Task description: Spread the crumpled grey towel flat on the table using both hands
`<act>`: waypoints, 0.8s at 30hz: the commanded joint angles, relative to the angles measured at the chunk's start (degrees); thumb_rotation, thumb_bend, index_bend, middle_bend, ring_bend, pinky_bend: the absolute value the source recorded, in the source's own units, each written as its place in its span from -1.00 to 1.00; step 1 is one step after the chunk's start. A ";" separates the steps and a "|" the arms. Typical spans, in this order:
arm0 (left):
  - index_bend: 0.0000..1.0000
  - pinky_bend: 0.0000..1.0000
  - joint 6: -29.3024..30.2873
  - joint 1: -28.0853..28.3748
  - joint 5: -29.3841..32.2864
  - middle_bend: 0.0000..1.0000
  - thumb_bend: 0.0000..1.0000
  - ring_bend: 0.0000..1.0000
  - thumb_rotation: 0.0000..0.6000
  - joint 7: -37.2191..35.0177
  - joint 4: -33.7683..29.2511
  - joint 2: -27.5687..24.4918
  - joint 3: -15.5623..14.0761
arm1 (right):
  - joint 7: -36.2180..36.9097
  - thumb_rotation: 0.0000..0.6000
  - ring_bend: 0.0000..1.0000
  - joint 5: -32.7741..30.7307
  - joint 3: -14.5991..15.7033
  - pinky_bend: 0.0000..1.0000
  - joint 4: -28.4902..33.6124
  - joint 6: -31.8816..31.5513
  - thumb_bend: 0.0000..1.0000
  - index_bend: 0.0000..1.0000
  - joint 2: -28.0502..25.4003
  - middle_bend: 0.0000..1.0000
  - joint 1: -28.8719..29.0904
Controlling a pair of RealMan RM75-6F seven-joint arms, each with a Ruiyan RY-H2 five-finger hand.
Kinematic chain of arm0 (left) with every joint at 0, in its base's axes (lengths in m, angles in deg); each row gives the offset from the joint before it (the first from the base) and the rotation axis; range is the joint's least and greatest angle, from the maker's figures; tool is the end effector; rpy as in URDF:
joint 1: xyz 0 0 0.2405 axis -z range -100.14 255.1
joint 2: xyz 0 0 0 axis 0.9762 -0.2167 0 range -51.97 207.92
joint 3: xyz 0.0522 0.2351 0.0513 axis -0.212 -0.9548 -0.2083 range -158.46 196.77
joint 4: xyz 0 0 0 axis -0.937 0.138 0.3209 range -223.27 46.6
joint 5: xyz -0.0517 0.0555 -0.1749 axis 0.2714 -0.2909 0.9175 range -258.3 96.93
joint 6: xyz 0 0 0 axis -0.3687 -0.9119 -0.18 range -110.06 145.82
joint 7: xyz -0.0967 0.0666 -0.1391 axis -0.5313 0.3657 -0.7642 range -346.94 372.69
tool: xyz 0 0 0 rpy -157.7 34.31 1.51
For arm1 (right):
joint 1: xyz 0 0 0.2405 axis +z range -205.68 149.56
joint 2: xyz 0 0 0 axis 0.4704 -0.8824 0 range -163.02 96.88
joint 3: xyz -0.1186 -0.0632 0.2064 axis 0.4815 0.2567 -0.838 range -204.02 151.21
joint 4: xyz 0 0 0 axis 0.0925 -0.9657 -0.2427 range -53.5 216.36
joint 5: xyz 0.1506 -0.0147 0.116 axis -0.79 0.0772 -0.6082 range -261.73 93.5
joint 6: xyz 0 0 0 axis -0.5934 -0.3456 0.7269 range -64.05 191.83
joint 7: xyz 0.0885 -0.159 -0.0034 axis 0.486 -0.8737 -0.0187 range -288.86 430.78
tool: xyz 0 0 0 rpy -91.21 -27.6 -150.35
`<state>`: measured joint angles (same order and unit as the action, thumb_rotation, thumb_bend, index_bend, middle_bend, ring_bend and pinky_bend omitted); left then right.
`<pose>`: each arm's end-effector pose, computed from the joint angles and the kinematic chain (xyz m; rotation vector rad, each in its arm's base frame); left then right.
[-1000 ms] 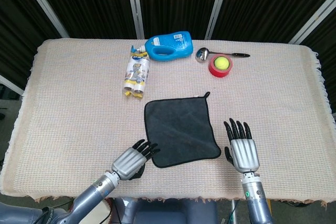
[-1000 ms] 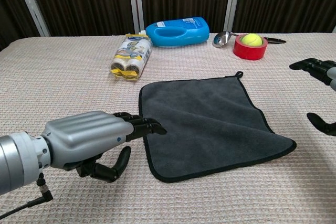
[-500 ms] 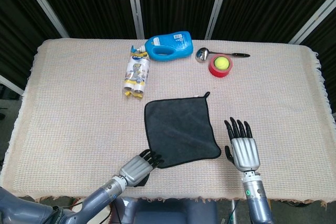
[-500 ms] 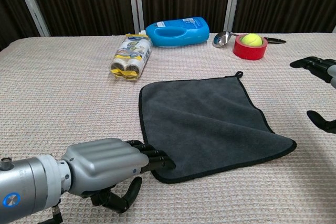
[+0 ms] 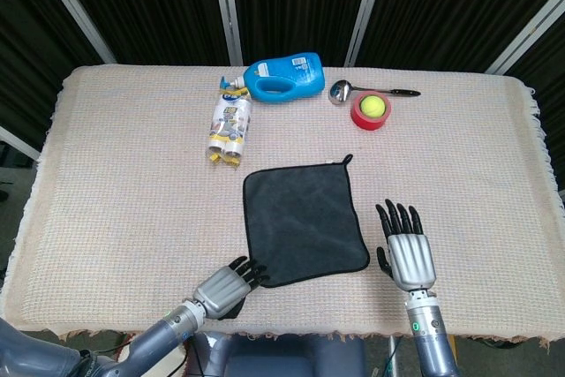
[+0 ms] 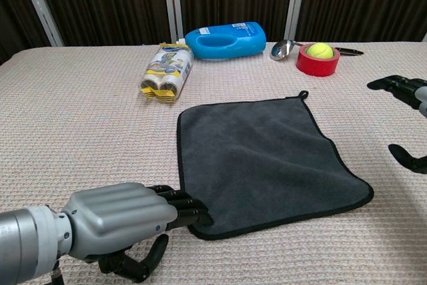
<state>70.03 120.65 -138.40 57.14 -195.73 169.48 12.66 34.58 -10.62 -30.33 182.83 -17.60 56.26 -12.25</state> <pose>-0.1024 0.2132 -0.0886 -2.4331 -0.9218 -0.6347 -0.1951 -0.2500 0.0324 1.5117 -0.9404 0.8540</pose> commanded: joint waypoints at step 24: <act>-1.00 -0.96 9.65 -6.15 -15.97 -1.00 -0.49 -1.00 1.00 -13.64 0.66 -1.38 0.82 | 0.22 1.00 -1.00 2.08 -0.36 -1.00 0.70 -0.28 0.01 -1.00 0.23 -1.00 -0.32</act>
<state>78.36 115.37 -153.59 44.28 -195.18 168.01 12.74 34.50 -8.69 -30.58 183.51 -17.78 56.70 -12.52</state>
